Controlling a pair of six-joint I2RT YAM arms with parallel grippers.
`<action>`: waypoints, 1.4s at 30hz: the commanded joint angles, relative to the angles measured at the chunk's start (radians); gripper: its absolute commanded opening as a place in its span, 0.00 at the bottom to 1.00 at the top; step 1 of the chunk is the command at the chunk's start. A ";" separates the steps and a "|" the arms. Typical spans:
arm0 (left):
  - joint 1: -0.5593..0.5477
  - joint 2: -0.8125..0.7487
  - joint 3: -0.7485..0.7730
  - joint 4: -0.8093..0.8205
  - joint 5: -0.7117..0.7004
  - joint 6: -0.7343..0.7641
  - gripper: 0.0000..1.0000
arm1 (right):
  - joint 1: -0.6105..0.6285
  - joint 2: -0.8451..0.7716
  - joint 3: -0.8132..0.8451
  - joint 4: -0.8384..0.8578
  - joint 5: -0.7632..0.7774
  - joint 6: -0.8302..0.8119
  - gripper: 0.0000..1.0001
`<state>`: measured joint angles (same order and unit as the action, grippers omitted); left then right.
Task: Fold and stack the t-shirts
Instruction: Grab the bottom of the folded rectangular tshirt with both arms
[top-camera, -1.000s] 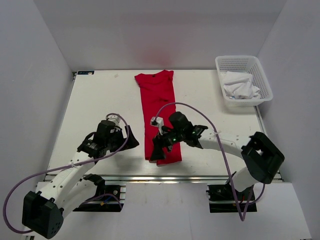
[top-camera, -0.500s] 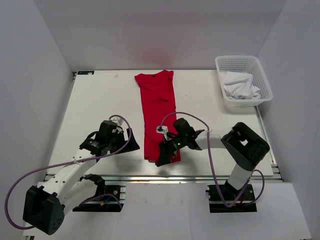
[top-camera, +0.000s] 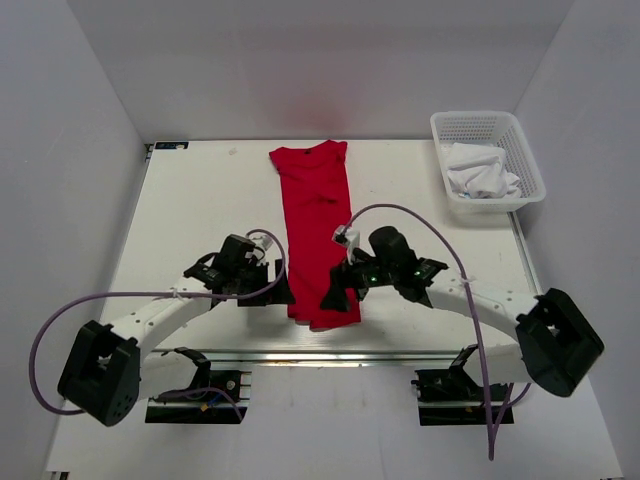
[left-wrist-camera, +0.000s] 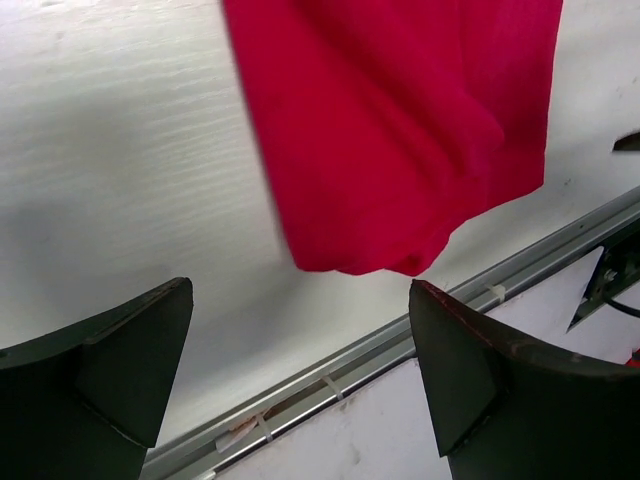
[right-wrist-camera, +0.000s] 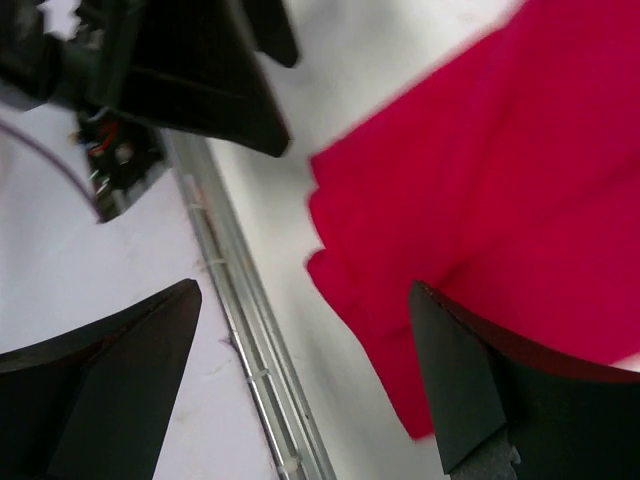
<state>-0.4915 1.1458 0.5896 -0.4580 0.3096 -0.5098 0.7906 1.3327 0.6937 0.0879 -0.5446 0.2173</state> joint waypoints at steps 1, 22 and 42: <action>-0.028 0.051 0.058 0.048 -0.006 0.027 0.98 | -0.028 -0.038 -0.060 -0.149 0.213 0.091 0.90; -0.200 0.210 0.006 0.143 -0.056 -0.050 0.42 | -0.080 0.013 -0.181 -0.123 0.184 0.280 0.58; -0.219 0.015 0.007 0.102 0.055 -0.061 0.00 | -0.077 -0.150 -0.189 -0.142 0.115 0.248 0.00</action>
<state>-0.7044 1.1786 0.5701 -0.3637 0.3153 -0.5831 0.7132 1.1954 0.4751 -0.0277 -0.4225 0.4808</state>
